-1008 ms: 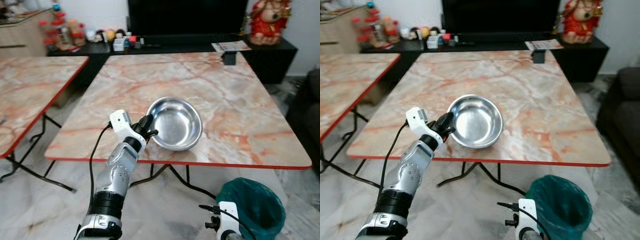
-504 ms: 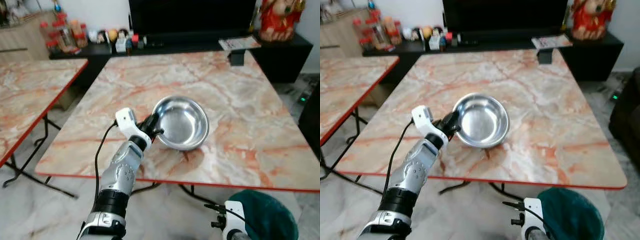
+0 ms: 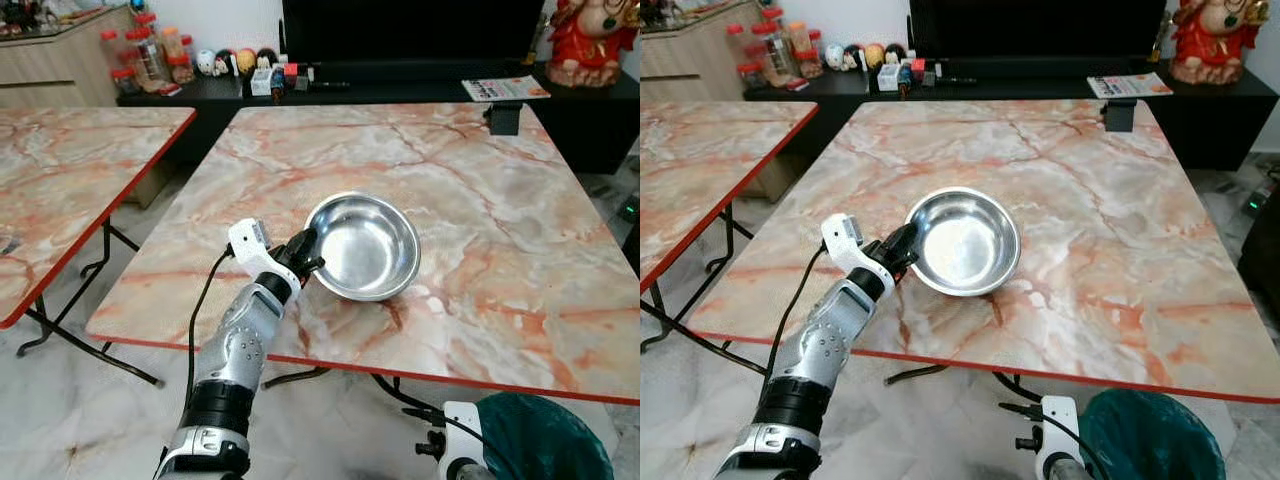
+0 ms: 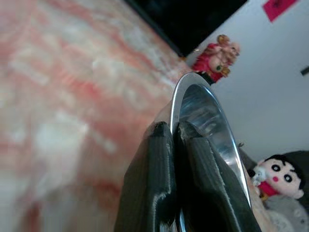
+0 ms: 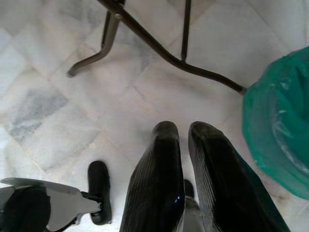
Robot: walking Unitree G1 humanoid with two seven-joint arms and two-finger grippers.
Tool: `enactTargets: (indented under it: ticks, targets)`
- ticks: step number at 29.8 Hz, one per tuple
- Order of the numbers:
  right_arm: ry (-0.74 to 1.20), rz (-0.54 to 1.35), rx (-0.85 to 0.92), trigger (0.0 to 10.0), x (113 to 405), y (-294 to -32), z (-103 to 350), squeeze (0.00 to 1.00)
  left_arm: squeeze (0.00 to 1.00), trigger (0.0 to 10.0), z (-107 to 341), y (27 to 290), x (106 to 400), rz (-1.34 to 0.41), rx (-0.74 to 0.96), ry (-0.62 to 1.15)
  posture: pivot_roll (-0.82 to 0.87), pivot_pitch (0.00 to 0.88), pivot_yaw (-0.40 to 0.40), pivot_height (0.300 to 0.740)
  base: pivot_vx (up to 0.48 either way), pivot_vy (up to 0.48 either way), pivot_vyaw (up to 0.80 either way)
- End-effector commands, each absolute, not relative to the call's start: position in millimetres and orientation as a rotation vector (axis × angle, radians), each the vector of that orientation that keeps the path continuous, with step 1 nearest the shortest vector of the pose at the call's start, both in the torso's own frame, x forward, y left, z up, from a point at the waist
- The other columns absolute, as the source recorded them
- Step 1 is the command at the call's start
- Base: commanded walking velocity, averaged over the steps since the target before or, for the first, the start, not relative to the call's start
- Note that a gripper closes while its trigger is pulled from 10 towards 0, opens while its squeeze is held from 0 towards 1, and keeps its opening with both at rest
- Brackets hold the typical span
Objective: Setting the table
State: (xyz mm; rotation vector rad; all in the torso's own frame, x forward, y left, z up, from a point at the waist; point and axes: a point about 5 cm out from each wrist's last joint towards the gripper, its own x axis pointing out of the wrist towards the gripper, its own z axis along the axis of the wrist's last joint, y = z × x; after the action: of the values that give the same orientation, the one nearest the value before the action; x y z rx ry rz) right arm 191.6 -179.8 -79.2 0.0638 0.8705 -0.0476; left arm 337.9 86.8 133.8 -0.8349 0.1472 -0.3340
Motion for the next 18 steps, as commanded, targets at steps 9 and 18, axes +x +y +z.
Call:
enactTargets:
  ticks: [9,18]
  targets:
    - [0.881,-0.037,0.062,10.0,187.7,-175.9,-81.4,0.0,0.0,10.0,140.4,80.0,334.9,-0.339,-0.908,0.236,-0.02,0.0,0.065,0.714,0.0,0.0,0.0]
    - [0.881,-0.033,0.062,10.0,186.8,-173.6,-82.0,0.0,0.0,10.0,132.6,58.7,339.7,-0.369,-0.904,0.309,-0.04,0.0,0.077,0.714,0.0,0.0,0.0]
